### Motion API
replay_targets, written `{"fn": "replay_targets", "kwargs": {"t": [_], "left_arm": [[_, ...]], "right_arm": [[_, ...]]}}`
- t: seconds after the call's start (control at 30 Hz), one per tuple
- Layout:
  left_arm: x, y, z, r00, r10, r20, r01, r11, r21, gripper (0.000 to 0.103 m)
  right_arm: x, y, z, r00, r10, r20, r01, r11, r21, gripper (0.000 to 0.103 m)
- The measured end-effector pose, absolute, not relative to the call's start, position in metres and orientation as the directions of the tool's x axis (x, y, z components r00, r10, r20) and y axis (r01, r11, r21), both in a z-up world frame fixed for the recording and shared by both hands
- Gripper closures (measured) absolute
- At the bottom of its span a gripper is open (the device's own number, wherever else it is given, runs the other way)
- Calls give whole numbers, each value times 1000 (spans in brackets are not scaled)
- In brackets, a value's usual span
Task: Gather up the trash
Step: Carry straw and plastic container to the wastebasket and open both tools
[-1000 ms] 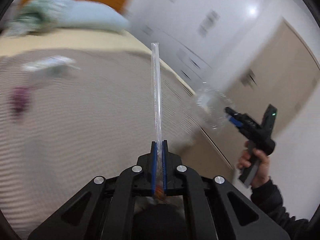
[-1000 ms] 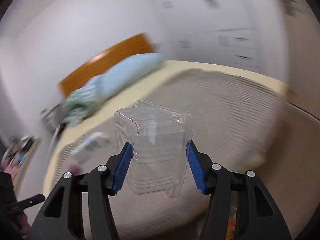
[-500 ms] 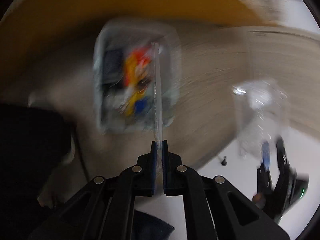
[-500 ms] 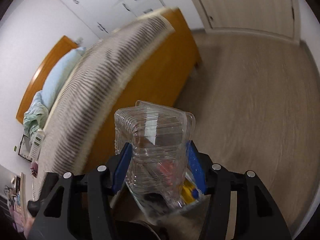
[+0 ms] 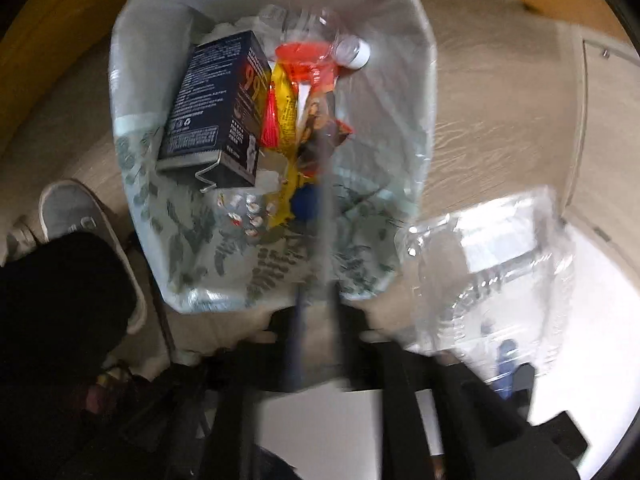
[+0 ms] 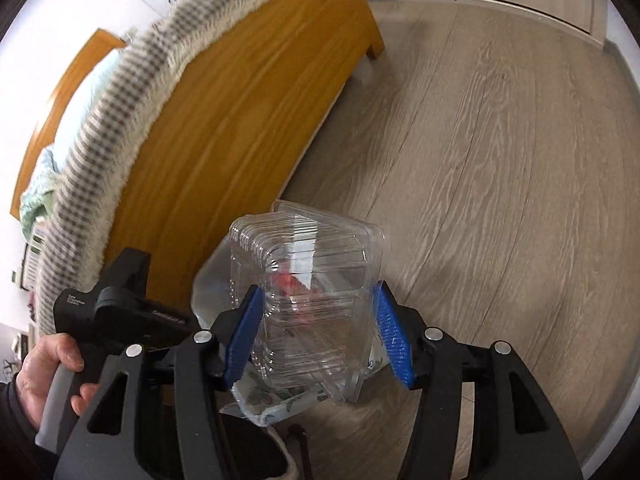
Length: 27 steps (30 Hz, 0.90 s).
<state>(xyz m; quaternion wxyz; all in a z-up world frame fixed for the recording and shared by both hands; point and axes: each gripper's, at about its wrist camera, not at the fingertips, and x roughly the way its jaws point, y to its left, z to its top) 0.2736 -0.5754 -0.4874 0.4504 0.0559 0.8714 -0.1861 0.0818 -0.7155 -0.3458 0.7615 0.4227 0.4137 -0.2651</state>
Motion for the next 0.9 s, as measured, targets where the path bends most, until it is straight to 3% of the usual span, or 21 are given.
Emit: {"fn": "replay_targets", "kwargs": {"t": [0.03, 0.23, 0.37, 0.57, 0.67, 0.9], "left_arm": [[276, -576, -485, -558, -56, -828, 295, 919, -261, 35], [305, -579, -416, -508, -191, -840, 334, 855, -397, 35], [332, -557, -356, -385, -271, -882, 409, 807, -427, 34], [349, -516, -312, -330, -395, -857, 383, 774, -504, 34], [348, -499, -297, -306, -395, -866, 442, 747, -497, 34], [348, -486, -268, -286, -470, -835, 501, 670, -548, 34]], "right_arm": [[87, -715, -350, 507, -53, -860, 755, 510, 413, 48], [125, -703, -367, 470, -87, -879, 736, 589, 335, 47], [154, -675, -387, 376, -143, -915, 693, 700, 175, 47], [180, -618, -454, 162, -280, -946, 571, 809, -142, 45], [180, -603, -489, 36, -278, -960, 520, 826, -219, 36], [151, -628, -454, 65, -160, -985, 612, 786, -87, 26]]}}
